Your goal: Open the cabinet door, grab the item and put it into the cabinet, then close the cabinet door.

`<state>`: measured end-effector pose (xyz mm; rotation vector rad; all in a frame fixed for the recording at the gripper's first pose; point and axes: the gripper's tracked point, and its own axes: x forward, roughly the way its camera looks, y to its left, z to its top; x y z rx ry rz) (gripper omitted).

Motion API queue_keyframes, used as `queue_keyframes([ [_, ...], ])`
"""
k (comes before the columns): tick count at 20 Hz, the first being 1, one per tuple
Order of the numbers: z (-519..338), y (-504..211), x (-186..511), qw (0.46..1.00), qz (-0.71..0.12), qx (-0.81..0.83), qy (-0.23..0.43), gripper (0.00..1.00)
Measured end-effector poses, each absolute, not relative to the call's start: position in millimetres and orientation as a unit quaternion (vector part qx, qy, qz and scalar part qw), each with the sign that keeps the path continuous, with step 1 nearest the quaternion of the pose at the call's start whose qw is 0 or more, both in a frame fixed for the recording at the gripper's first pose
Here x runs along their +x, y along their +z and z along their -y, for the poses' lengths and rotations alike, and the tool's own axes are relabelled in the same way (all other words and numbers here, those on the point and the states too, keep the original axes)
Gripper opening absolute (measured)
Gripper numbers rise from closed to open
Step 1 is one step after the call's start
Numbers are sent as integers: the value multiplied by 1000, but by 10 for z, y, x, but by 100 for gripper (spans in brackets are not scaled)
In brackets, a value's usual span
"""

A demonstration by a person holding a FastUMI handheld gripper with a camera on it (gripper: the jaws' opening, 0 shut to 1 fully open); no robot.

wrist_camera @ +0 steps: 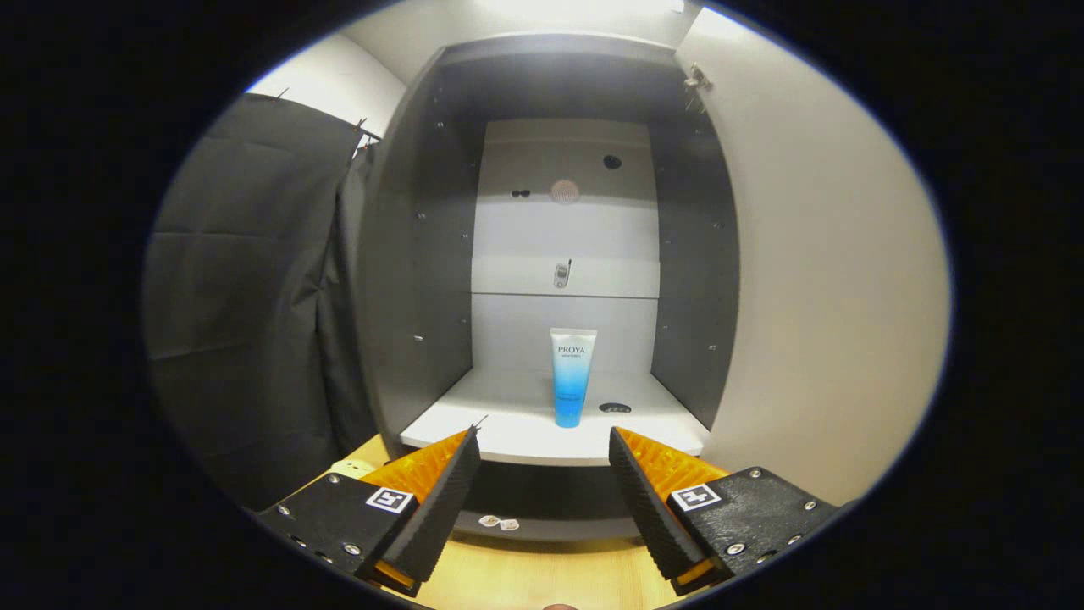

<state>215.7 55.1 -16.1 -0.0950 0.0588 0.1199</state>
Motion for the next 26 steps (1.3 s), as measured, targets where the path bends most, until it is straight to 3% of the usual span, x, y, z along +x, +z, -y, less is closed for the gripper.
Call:
queue_keyframes([
  [9,-652,-25,505,997,-38,-23,65,95],
  [14,-505,115,96,996,-37,-44,72,95],
  [22,699,366,-374,997,-70,30,16,95],
  [26,1548,450,-589,998,-56,-8,-37,94],
])
